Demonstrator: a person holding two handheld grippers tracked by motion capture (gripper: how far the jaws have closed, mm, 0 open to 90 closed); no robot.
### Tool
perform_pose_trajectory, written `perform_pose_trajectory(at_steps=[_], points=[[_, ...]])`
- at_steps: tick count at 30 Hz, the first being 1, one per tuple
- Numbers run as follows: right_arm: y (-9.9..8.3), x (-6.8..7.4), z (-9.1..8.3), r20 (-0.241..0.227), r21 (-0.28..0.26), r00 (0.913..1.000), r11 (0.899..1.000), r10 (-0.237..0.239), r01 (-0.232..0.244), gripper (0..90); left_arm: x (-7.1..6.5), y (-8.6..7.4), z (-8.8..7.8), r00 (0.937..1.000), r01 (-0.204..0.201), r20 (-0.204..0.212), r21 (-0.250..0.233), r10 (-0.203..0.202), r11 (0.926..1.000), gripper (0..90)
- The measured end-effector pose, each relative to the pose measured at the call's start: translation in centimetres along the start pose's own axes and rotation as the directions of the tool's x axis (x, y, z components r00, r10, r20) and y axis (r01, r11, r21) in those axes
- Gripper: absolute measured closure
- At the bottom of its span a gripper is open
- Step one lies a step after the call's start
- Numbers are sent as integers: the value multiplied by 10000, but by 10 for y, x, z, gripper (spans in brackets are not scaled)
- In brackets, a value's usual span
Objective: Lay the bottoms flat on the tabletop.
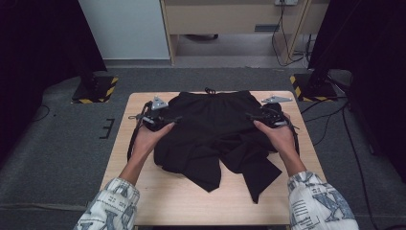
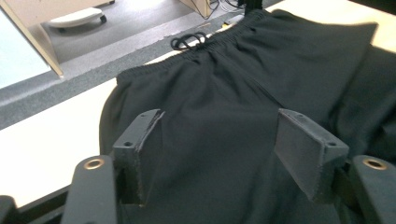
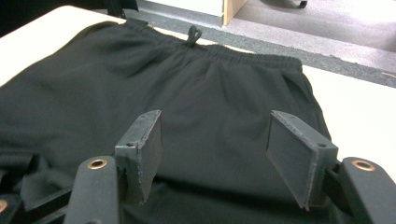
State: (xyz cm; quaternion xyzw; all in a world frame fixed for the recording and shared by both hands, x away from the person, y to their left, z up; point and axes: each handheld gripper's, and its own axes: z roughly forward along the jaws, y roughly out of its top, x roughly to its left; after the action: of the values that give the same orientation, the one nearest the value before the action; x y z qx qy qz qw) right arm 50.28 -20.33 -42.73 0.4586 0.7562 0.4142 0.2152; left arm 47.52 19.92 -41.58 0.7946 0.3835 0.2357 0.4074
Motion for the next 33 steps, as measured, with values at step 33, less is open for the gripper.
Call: perform_pose_trajectory(at_steps=[33], points=[[-160, 47, -60, -1053, 844, 9888, 9897, -1062, 1152, 409, -86, -116, -6, 9980, -512, 425, 1166, 465, 9919, 188]])
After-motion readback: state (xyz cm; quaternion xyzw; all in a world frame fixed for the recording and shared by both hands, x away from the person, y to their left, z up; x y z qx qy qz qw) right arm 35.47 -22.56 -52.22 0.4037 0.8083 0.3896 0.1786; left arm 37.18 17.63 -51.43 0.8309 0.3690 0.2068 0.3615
